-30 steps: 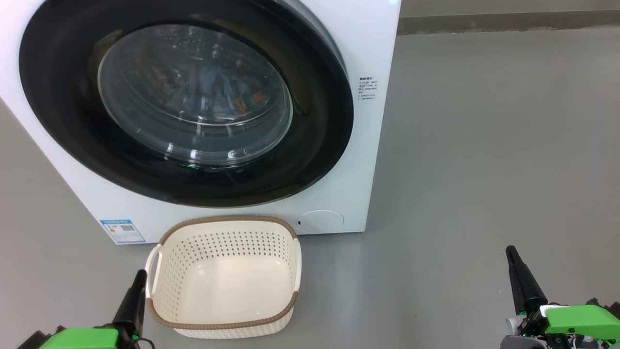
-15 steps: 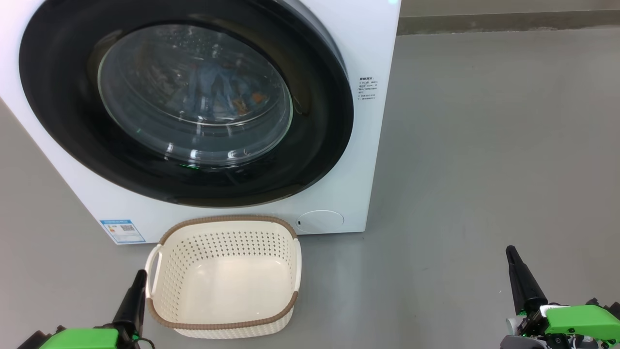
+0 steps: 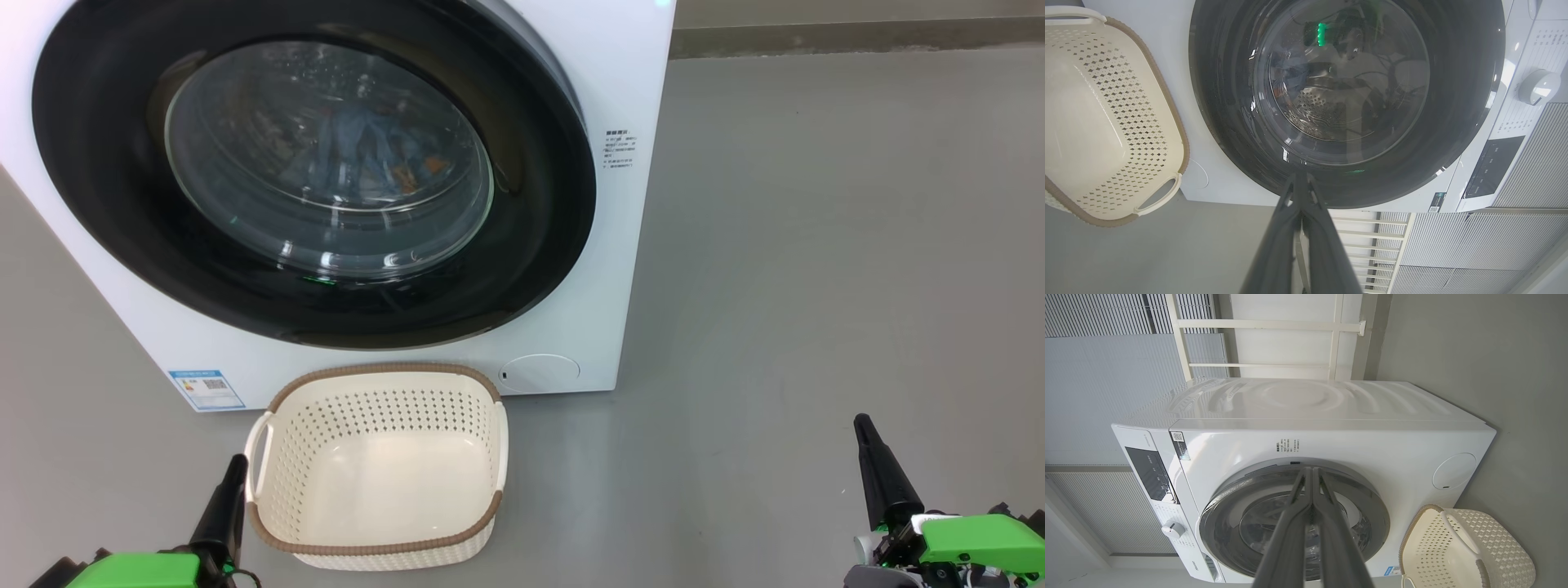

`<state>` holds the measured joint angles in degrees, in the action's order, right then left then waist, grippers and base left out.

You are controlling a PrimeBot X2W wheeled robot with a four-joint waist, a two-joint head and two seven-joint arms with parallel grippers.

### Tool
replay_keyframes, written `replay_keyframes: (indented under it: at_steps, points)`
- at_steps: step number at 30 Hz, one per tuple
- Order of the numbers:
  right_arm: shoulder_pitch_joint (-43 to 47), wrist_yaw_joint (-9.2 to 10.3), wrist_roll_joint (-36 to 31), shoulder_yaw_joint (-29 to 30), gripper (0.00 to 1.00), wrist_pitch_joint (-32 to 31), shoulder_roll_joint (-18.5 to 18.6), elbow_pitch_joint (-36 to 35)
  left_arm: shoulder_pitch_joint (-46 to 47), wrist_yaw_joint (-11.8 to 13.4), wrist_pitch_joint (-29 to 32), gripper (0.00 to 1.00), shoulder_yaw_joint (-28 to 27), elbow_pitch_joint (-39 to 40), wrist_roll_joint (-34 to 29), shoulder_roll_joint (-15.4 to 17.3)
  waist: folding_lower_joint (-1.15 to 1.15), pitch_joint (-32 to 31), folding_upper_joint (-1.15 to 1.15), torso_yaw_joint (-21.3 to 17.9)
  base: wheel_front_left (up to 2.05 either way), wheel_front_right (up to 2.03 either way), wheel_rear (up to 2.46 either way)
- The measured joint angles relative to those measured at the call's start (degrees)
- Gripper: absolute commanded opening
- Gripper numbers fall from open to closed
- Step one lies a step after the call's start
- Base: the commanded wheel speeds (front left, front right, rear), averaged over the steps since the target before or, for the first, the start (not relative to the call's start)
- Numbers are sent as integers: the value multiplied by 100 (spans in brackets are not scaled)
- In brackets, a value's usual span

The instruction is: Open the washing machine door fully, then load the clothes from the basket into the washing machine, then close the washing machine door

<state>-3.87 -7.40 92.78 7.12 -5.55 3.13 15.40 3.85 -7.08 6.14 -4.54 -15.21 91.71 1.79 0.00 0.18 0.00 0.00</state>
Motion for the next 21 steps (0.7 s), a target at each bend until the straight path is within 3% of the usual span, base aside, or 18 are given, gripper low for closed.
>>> replay_keyframes:
  at_steps: [21]
  points:
    - [0,0,-1,26,0,-41,-14,0,0,0,0,0,0,0,0,0,0,0,0,0,0,0,0]
